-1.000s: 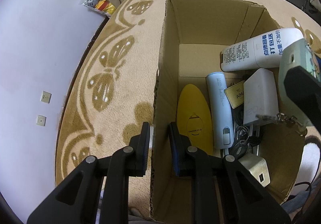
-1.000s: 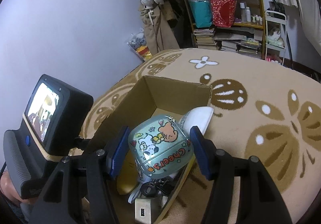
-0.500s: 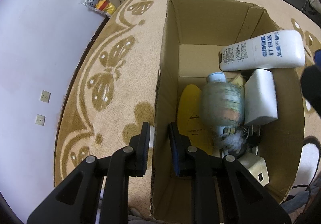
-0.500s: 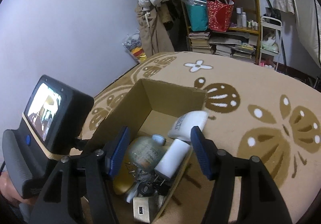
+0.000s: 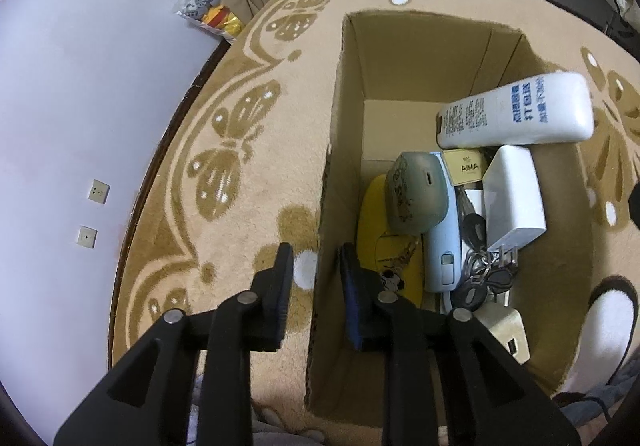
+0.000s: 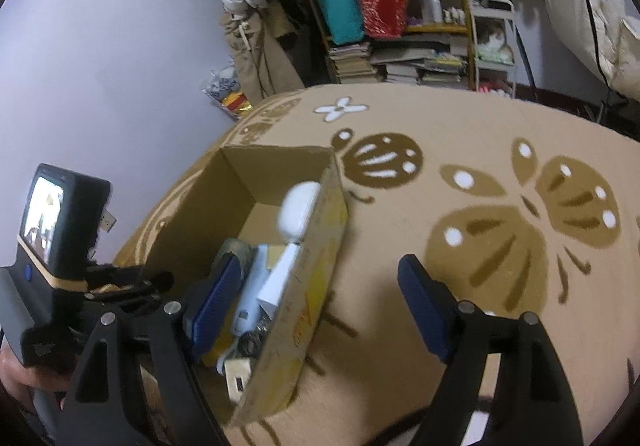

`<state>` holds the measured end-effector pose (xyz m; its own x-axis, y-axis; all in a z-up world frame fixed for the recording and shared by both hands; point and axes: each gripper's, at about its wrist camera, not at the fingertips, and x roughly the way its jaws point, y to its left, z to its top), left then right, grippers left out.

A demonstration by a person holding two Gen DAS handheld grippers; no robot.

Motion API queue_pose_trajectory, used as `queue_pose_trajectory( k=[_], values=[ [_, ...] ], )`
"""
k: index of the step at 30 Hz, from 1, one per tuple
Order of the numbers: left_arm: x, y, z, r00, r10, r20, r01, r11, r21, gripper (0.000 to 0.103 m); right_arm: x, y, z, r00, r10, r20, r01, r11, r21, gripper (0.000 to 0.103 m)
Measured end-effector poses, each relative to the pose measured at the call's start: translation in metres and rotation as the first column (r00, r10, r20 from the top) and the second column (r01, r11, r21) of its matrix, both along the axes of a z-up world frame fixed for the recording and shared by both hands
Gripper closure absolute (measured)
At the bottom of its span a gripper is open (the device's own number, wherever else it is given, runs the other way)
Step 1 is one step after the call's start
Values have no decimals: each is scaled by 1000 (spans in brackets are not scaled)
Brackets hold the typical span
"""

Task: Organize rigid objects

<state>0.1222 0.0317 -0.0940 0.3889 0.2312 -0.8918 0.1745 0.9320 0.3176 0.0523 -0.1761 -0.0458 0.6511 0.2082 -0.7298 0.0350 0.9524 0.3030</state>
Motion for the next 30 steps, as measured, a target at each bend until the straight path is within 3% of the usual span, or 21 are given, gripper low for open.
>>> queue_pose_trajectory(
  k=[5, 10, 12, 16, 18, 21, 24, 30],
  values=[
    [-10, -3, 20, 998, -15, 61, 17, 1000, -25, 54, -20, -10, 14, 1000, -9, 4, 9, 999, -42, 17],
    [-24, -8, 42, 991, -35, 125, 43, 997, -60, 41, -41, -17, 34, 1000, -11, 16, 12, 997, -79, 17],
    [-31, -11, 52, 986, -47, 157, 62, 994, -86, 26, -49, -19, 42, 1000, -8, 23, 10, 995, -96, 17],
    [-46, -16, 69, 973, -77, 216, 101, 990, -99, 23, -72, -26, 60, 998, -20, 63, 27, 992, -123, 17],
    [-53, -18, 77, 967, -79, 242, 109, 987, -115, 13, -85, -30, 69, 995, -40, 90, 52, 990, -128, 17],
    [-67, -19, 88, 953, -84, 290, 130, 981, -143, 10, -101, -36, 79, 989, -64, 132, 82, 988, -131, 17],
    [-79, -20, 95, 942, -91, 323, 145, 979, -146, 6, -117, -38, 86, 981, -80, 174, 106, 984, -143, 4],
    [-102, -10, 105, 930, -53, 363, 129, 974, -187, 3, -143, -37, 88, 971, -88, 222, 126, 978, -164, 0]
  ],
)
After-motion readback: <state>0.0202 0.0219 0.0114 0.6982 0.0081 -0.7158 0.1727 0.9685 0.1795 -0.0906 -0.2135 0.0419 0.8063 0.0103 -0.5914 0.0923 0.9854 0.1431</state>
